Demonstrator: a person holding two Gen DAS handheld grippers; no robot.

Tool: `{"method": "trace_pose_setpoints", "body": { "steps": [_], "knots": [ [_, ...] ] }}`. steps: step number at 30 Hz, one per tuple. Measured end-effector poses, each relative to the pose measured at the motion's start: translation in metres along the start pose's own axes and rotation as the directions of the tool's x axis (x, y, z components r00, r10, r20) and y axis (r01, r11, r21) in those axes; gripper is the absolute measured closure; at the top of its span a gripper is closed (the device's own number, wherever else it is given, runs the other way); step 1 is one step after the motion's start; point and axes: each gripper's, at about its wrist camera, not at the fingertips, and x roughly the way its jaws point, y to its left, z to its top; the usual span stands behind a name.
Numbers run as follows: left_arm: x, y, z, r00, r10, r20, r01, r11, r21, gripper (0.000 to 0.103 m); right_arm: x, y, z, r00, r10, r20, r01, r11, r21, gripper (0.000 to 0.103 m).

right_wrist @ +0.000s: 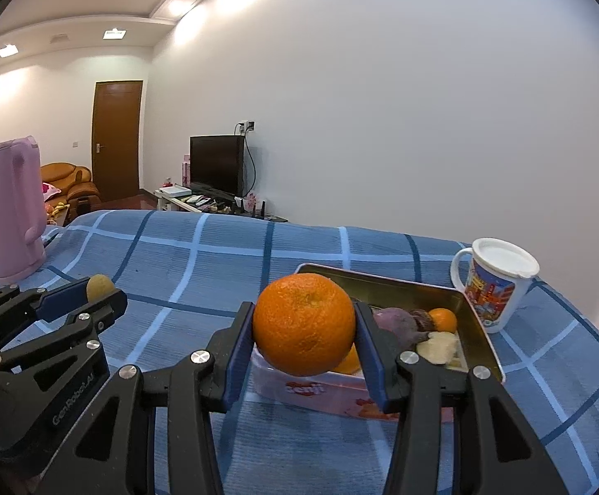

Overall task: Organize fruits
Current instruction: 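Carry the orange and small round tan fruit toward the pink tin, then lower the held orange and small round fruit into the pink tin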

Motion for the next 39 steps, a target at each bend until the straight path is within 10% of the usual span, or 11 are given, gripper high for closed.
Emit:
{"method": "trace_pose_setpoints", "body": {
  "steps": [39],
  "knots": [
    [-0.002, -0.087, 0.003, 0.994, -0.108, -0.017, 0.109, 0.992, 0.063, 0.074, -0.006, -0.076, -0.009, 0.994, -0.109, -0.021, 0.11, 0.994, 0.015, 0.054]
  ]
}}
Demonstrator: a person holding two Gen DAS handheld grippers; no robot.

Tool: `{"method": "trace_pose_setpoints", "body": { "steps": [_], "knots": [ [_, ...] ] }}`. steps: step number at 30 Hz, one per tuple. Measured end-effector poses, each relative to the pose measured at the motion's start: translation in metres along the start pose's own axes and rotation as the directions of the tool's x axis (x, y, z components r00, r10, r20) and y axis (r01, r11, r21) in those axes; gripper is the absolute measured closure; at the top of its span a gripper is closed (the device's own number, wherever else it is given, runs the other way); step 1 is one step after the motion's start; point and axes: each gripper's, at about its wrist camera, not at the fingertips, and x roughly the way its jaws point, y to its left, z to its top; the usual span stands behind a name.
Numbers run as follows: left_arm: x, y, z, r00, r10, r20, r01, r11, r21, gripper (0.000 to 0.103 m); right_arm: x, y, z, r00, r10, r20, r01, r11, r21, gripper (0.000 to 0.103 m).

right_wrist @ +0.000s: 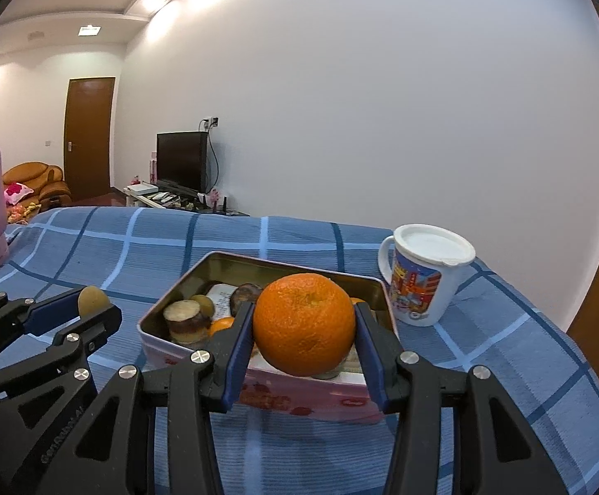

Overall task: Organize fruits
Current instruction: 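Lower the held orange and small round fruit into the pink tin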

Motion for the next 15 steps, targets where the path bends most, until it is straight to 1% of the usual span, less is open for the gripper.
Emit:
{"method": "trace_pose_setpoints", "body": {
  "steps": [15],
  "knots": [
    [0.011, -0.034, 0.009, 0.999, -0.044, 0.003, 0.044, 0.998, 0.038, 0.074, 0.012, -0.026, 0.001, 0.998, -0.066, -0.006, 0.066, 0.998, -0.003, 0.054]
  ]
}}
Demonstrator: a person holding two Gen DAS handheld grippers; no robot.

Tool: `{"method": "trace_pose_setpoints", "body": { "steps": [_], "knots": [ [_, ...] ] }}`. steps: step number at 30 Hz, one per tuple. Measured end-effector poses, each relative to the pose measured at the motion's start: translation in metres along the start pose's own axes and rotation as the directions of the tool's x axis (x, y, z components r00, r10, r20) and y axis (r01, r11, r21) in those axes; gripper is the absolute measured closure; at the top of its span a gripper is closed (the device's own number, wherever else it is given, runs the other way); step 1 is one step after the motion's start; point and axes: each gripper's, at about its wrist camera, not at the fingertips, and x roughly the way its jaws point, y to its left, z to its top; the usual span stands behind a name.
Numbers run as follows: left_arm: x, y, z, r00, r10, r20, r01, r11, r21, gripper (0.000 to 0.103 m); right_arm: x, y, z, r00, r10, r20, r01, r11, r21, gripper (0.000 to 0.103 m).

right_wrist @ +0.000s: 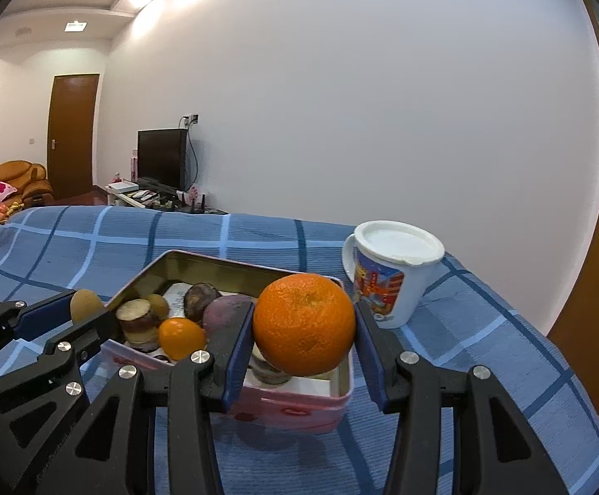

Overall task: Organize fruits
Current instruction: 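Lower the held orange and small round fruit into the pink tin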

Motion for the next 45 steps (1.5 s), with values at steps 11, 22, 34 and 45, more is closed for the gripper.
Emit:
{"method": "trace_pose_setpoints", "body": {
  "steps": [11, 22, 34, 45],
  "knots": [
    [0.009, -0.016, 0.007, 1.0, -0.021, -0.002, 0.021, 1.0, 0.012, 0.074, 0.015, -0.019, 0.002, 0.998, -0.061, -0.014, 0.061, 0.998, 0.008, 0.054],
    [0.024, -0.022, 0.015, 0.999, -0.051, -0.016, 0.05, 0.998, -0.024, 0.074, 0.027, -0.025, 0.005, 0.996, -0.092, -0.021, 0.092, 0.996, 0.0, 0.054],
    [0.041, -0.014, 0.022, 0.999, -0.044, -0.03, 0.042, 0.997, -0.072, 0.074, 0.045, -0.023, 0.011, 0.996, -0.075, -0.047, 0.074, 0.997, -0.005, 0.054],
    [0.05, -0.003, 0.023, 0.998, -0.042, -0.044, 0.036, 0.993, -0.115, 0.074, 0.058, -0.018, 0.015, 0.997, -0.056, -0.06, 0.056, 0.998, -0.005, 0.054]
  ]
}}
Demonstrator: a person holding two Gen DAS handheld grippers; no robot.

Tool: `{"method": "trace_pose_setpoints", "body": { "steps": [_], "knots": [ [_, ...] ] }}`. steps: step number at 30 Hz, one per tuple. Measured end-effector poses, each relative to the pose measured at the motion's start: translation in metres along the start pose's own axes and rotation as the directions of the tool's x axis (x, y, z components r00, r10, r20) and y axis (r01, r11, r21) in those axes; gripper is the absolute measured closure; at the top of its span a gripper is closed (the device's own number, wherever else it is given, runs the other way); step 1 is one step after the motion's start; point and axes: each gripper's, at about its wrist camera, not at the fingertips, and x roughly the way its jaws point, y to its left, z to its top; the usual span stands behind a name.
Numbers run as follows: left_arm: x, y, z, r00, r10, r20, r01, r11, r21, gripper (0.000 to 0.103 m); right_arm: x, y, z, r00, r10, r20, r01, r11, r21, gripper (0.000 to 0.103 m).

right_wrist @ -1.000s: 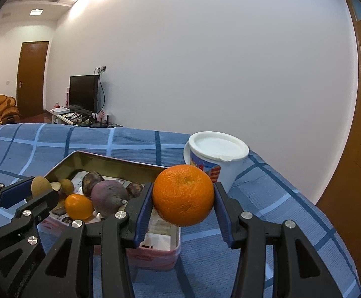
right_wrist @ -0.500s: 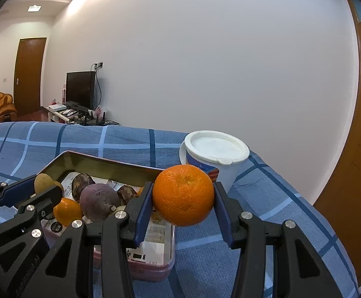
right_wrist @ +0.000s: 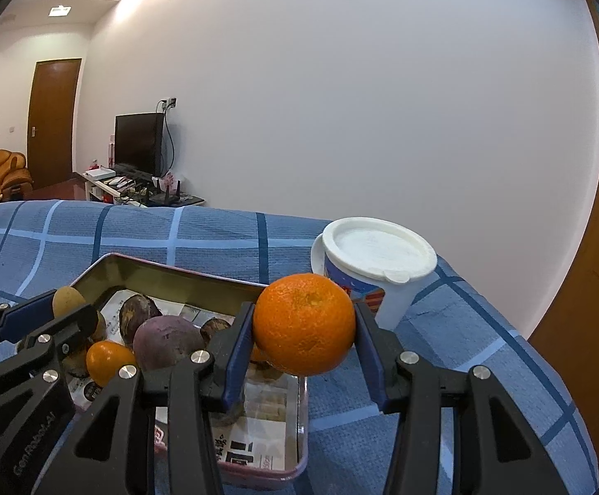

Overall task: Organize fruits
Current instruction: 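Lower the held orange and small round fruit into the pink tin, then open the left tool to drop the small round fruit while the right tool releases the orange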

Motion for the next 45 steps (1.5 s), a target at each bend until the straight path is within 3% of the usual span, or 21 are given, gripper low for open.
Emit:
{"method": "trace_pose_setpoints", "body": {
  "steps": [15, 32, 45],
  "knots": [
    [0.016, 0.014, 0.004, 0.998, 0.037, -0.048, -0.039, 0.998, -0.043, 0.074, 0.021, 0.017, 0.008, 0.998, 0.044, -0.046, -0.045, 0.998, -0.034, 0.054],
    [0.029, 0.01, 0.006, 0.992, 0.072, -0.103, -0.075, 0.997, -0.023, 0.074, 0.042, 0.034, 0.008, 0.983, 0.105, -0.152, -0.122, 0.987, -0.103, 0.054],
    [0.033, 0.005, 0.007, 0.991, 0.083, -0.104, -0.084, 0.996, -0.011, 0.074, 0.044, 0.032, 0.008, 0.981, 0.114, -0.157, -0.129, 0.987, -0.094, 0.053]
  ]
}}
